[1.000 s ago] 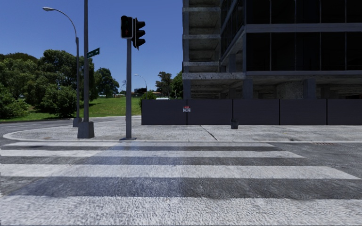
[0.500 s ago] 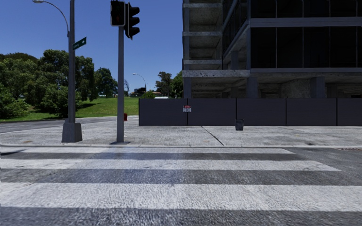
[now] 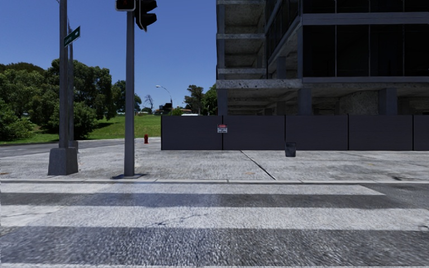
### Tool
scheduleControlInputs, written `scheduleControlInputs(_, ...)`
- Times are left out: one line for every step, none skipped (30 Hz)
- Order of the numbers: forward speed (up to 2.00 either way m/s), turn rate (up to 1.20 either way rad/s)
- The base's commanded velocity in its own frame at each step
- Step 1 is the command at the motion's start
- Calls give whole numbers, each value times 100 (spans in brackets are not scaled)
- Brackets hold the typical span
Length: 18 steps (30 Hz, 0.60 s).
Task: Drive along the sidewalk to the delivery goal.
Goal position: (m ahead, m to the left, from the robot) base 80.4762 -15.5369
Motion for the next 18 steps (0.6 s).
scheduleControlInputs(144, 0)
scheduleControlInputs(144, 0)
scheduleControlInputs(144, 0)
scheduleControlInputs(144, 0)
scheduleControlInputs(144, 0)
scheduleControlInputs(144, 0)
scheduleControlInputs(144, 0)
scheduleControlInputs(144, 0)
scheduleControlInputs(144, 0)
scheduleControlInputs(144, 0)
scheduleControlInputs(144, 0)
scheduleControlInputs(144, 0)
scheduleControlInputs(144, 0)
scheduleControlInputs(144, 0)
scheduleControlInputs(144, 0)
scheduleControlInputs(144, 0)
scheduleControlInputs(144, 0)
scheduleControlInputs(144, 0)
